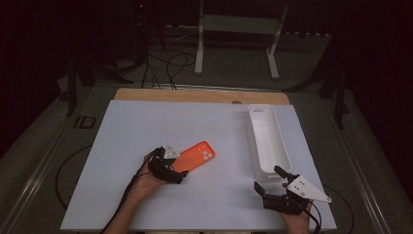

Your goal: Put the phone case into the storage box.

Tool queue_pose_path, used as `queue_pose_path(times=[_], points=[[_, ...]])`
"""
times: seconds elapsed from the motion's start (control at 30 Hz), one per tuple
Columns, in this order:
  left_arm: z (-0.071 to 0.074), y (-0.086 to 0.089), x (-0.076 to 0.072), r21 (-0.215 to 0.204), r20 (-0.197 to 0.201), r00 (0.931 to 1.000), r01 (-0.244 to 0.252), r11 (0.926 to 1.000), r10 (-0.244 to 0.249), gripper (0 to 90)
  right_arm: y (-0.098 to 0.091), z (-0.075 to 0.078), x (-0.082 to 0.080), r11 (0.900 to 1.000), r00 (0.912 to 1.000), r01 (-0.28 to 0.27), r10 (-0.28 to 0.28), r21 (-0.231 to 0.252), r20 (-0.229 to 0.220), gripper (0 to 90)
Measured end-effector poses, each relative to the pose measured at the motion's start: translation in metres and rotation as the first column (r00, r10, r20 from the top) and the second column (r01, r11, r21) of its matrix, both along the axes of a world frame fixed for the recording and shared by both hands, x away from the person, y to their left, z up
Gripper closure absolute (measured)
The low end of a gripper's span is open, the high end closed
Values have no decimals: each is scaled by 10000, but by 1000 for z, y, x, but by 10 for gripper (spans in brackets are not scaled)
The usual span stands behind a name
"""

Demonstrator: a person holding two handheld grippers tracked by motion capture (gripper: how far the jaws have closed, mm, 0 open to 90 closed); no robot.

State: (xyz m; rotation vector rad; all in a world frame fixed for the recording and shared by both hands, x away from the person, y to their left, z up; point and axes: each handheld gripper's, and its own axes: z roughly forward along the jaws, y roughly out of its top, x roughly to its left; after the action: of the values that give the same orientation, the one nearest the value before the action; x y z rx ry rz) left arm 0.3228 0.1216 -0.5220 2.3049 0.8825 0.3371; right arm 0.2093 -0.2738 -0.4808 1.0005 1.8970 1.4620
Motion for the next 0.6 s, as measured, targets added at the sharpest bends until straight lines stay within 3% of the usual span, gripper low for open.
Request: queue_pose_path(times=[0.13,0.33,0.4,0.5,0.6], points=[[0,8,-8,29,-13,10000,0,10000,0,147,-1,0,3,10000,10000,32,-32,-33,-22,90],[-1,10,-8,-46,-9,10000,-17,10000,17,139,-1,-2,7,10000,9999,72,-73,-49,-100,90],[-2,10,-8,-32,-29,10000,-95,9999,95,84,-2,-2,7,10000,9999,90,-90,-43,-92,90],[-1,13,-9,-278,-7,9997,-226,9994,226,8,-2,-2,8,9999,9999,125,-125,-24,-105,90],[6,17,-14,-645,391,9984,-378,9972,404,1,-3,-2,8,9999,9998,150,-150,-23,-107,90]])
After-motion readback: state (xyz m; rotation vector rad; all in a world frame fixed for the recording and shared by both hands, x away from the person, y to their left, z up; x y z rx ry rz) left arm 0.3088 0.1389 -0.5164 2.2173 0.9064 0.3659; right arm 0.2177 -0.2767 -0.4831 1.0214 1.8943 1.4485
